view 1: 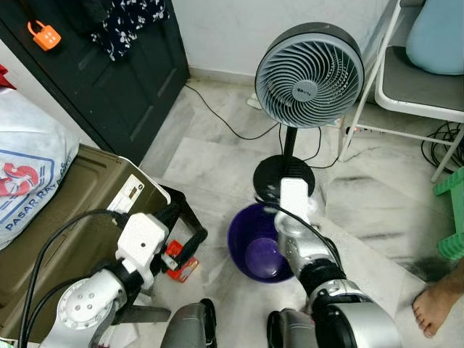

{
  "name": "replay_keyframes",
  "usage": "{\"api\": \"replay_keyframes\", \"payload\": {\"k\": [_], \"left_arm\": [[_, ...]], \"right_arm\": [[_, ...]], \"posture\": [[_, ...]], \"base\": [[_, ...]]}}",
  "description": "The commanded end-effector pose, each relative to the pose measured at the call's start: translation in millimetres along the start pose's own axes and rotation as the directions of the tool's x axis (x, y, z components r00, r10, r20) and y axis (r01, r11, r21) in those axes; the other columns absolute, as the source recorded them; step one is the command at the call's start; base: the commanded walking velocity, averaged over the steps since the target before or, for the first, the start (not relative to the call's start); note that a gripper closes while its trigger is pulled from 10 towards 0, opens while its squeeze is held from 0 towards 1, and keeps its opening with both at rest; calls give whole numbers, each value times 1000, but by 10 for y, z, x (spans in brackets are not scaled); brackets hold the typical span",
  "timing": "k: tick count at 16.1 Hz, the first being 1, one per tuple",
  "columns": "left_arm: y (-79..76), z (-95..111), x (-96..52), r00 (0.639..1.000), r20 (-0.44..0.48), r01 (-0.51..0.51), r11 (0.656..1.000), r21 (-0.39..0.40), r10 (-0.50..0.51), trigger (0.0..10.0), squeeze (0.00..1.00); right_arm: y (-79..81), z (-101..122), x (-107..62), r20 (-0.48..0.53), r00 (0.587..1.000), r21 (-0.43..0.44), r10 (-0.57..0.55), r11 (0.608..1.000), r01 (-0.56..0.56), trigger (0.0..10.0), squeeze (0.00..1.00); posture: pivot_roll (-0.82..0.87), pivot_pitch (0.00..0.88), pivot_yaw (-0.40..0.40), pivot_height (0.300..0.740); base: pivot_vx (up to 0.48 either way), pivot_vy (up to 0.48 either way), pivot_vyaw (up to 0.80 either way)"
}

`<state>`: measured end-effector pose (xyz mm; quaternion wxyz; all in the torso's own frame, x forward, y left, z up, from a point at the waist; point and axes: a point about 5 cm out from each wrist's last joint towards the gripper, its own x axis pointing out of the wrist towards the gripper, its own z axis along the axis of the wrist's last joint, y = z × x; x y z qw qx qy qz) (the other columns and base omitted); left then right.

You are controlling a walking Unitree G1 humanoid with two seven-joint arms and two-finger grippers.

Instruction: Clean up the room

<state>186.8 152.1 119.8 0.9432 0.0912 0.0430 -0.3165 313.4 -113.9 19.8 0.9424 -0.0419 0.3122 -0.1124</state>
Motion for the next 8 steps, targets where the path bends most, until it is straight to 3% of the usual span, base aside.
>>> {"api": "replay_keyframes", "payload": {"k": [1,2,3,8], "left_arm": [[13,1,-42,1000,-13,0,1000,4,0,10000,0],[7,-9,-53,1000,-16,0,1000,4,0,10000,0],[2,-12,-53,1000,-18,0,1000,3,0,10000,0],[5,-6,-18,1000,-13,-19,1000,0,19,10000,0]], "right_arm": [[24,-46,-9,-17,1000,10,-4,1000,4,10000,392],[27,-47,-8,-15,1000,20,6,1000,-6,10000,914],[33,-43,-7,-12,1000,25,10,1000,-10,10000,1000],[140,169,-26,89,996,42,30,999,-34,10000,1000]], "posture": [[121,202,111,740],[119,201,111,740],[118,199,110,740],[117,194,107,740]], "base": [[0,0,0],[0,0,0],[0,0,0],[0,0,0]]}}
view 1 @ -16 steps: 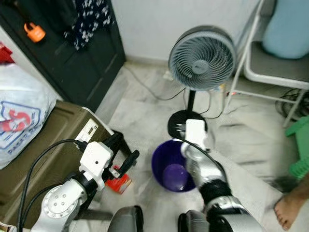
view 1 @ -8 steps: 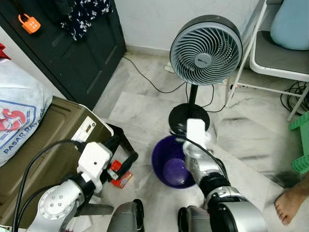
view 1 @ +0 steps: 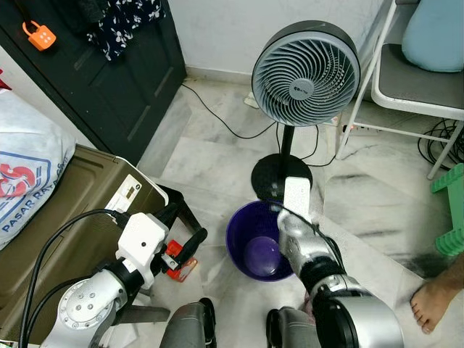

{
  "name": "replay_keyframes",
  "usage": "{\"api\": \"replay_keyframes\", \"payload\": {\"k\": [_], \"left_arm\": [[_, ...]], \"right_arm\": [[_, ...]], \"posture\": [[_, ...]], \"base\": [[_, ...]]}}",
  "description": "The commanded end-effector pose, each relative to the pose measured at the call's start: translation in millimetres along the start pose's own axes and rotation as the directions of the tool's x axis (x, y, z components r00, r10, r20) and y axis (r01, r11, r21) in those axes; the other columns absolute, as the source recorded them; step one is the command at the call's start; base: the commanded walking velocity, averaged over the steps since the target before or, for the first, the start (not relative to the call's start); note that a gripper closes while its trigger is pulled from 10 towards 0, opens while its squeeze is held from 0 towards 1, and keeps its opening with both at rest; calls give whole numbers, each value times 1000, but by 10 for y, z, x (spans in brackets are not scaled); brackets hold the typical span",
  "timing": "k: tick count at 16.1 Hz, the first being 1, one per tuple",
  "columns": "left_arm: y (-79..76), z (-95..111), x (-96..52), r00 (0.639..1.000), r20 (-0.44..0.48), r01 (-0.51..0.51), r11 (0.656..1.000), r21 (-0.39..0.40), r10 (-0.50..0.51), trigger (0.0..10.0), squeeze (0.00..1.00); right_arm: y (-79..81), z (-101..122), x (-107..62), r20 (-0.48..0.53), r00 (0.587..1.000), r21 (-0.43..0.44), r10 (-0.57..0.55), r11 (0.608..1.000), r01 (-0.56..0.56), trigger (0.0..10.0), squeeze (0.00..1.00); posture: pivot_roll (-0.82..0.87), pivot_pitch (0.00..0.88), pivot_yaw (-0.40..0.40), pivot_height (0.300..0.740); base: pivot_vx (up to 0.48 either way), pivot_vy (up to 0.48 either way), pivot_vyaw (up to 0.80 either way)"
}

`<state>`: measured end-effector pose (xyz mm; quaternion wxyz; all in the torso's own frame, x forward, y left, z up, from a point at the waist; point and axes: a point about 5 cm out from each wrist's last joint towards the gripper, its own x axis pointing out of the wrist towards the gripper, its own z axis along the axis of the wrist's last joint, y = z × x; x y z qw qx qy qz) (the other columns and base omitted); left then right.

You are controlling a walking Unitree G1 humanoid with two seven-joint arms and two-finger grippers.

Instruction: Clean up the room

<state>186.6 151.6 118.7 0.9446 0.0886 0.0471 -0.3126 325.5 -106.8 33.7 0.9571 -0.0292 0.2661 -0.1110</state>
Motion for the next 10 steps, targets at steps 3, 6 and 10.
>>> {"api": "replay_keyframes", "payload": {"k": [3,6,10], "left_arm": [[14,-11,-18,1000,-9,-21,1000,7,21,10000,0],[35,-4,49,999,4,-33,999,14,33,10000,0],[121,47,313,994,74,-78,997,21,76,10000,0]], "right_arm": [[126,84,-38,44,998,7,43,999,-43,10000,1000],[222,191,-68,99,990,11,101,995,-103,10000,1000],[117,287,-132,192,967,-34,166,986,-163,10000,1000]], "posture": [[115,189,108,740],[107,166,106,740],[30,79,83,740]], "base": [[0,0,0],[0,0,0],[0,0,0]]}}
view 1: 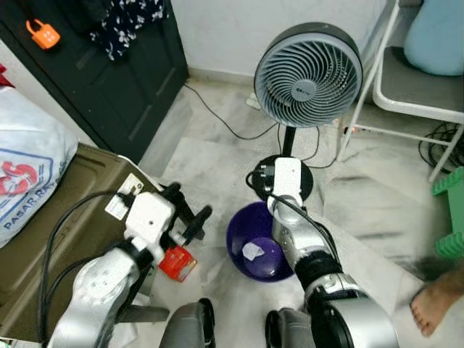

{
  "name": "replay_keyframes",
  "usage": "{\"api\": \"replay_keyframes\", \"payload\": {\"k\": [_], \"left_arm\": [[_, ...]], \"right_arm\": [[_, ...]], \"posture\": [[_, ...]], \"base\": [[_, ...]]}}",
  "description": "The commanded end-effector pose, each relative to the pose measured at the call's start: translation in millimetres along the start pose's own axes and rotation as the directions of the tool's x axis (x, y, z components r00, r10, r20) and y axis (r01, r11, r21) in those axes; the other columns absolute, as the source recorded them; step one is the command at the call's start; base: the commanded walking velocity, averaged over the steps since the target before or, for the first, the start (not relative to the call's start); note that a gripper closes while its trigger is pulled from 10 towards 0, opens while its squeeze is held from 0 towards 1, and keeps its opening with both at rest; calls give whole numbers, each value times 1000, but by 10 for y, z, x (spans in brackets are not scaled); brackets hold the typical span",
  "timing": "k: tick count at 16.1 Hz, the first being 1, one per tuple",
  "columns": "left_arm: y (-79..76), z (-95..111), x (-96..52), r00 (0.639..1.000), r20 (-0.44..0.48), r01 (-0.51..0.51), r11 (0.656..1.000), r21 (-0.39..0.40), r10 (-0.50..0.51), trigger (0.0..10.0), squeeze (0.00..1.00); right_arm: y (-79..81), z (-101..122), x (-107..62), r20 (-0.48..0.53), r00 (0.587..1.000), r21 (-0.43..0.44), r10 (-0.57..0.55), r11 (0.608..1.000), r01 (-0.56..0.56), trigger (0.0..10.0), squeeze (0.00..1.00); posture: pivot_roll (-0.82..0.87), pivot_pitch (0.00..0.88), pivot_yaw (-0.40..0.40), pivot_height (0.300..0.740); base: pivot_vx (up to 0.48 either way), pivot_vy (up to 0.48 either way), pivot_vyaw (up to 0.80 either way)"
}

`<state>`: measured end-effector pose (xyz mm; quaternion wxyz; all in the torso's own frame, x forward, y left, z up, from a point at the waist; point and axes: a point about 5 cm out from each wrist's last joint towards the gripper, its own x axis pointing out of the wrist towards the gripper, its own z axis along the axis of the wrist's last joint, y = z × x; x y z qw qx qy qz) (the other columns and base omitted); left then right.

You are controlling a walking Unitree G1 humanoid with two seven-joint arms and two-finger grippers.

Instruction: Clean up the room

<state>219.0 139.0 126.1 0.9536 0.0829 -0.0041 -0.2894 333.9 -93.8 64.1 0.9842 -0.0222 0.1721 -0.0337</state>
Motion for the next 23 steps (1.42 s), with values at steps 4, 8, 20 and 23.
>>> {"api": "replay_keyframes", "payload": {"k": [4,8,20,23], "left_arm": [[114,-28,267,988,45,-149,988,49,147,10000,0],[339,47,510,948,122,-299,954,30,293,10000,0],[503,-86,413,845,133,-521,853,-15,518,10000,0],[497,-113,471,848,126,-516,856,-28,515,10000,0]], "right_arm": [[-396,126,-167,178,983,-99,31,995,-13,10000,1000],[-811,113,-397,305,951,-195,52,981,9,10000,1000],[-758,369,-605,442,887,-225,137,974,-38,10000,1000],[-686,414,-596,459,871,-253,176,966,-61,10000,620]], "posture": [[-40,0,71,740],[-103,0,59,740],[-101,0,45,740],[-108,0,54,740]], "base": [[0,0,0],[0,0,0],[0,0,133],[0,0,800]]}}
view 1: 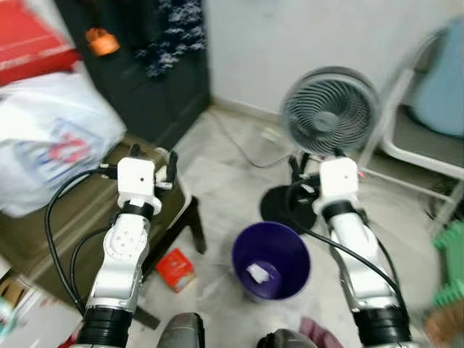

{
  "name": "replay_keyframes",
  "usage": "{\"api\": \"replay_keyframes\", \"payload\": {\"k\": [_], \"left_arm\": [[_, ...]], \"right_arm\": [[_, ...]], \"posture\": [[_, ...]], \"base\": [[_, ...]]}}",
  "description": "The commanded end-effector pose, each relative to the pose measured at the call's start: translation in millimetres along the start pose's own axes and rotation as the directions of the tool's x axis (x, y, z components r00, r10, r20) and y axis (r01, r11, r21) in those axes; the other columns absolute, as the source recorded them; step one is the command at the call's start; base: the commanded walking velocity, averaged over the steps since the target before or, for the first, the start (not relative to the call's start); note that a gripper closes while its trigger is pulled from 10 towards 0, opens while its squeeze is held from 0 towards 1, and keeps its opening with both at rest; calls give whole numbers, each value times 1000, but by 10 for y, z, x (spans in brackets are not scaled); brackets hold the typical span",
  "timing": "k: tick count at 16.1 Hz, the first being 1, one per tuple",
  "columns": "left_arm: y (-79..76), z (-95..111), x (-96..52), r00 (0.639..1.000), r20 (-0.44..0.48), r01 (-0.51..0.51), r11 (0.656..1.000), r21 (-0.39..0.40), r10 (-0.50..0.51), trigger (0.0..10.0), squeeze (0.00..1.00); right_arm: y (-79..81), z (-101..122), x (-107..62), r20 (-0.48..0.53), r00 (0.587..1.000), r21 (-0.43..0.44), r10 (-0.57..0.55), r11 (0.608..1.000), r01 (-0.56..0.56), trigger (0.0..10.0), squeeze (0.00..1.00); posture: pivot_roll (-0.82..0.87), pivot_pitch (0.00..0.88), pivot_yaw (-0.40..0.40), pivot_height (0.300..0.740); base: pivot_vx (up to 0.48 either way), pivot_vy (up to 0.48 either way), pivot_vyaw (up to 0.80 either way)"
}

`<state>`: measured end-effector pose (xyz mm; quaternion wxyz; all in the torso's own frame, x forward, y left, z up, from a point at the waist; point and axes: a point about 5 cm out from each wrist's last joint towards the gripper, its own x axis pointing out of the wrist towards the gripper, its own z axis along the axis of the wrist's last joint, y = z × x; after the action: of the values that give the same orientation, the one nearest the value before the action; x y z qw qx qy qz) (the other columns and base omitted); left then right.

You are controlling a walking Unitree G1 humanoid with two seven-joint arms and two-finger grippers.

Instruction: Clean up the room

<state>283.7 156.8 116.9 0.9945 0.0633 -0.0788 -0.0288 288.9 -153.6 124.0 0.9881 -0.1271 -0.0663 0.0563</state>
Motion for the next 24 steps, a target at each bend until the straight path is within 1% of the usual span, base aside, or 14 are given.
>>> {"api": "replay_keyframes", "payload": {"k": [1,2,4,7,10,13,15,19,24], "left_arm": [[-22,47,34,1000,22,2,1000,-6,-2,10000,0],[-41,38,23,1000,18,11,1000,-7,-11,10000,0],[-80,1,-60,1000,2,21,1000,-13,-21,10000,0],[-108,-21,-130,1000,-10,21,1000,-16,-21,10000,0],[-69,7,-115,1000,-7,-28,1000,6,28,10000,0],[-56,11,-124,999,-6,-33,999,21,33,10000,0],[-34,-7,-165,999,-18,-36,999,25,37,10000,0],[13,-2,-163,998,-20,-52,998,43,53,10000,0],[51,-16,-198,996,-35,-81,994,68,83,10000,0]], "right_arm": [[-23,45,6,18,1000,-19,2,1000,-2,10000,0],[-12,59,18,19,1000,-15,7,1000,-6,10000,0],[50,74,-26,17,999,-10,32,999,-32,10000,0],[85,52,-77,8,999,5,49,999,-49,10000,0],[96,82,-73,6,998,-1,63,998,-63,10000,0],[105,99,-102,8,997,15,82,997,-82,10000,0],[107,105,-145,4,996,27,93,995,-93,10000,0],[147,132,-125,10,992,54,127,990,-127,10000,0],[201,135,-150,5,987,75,159,984,-159,10000,0]], "posture": [[-113,0,57,740],[-116,0,58,740],[-116,0,61,740],[-110,0,60,740],[-113,0,56,740],[-116,0,49,740],[-118,0,47,740],[-111,0,44,740],[-105,0,41,740]], "base": [[0,0,800],[0,0,800],[0,0,800],[0,0,800],[0,0,794],[0,0,792],[0,0,781],[0,0,781],[0,0,781]]}}
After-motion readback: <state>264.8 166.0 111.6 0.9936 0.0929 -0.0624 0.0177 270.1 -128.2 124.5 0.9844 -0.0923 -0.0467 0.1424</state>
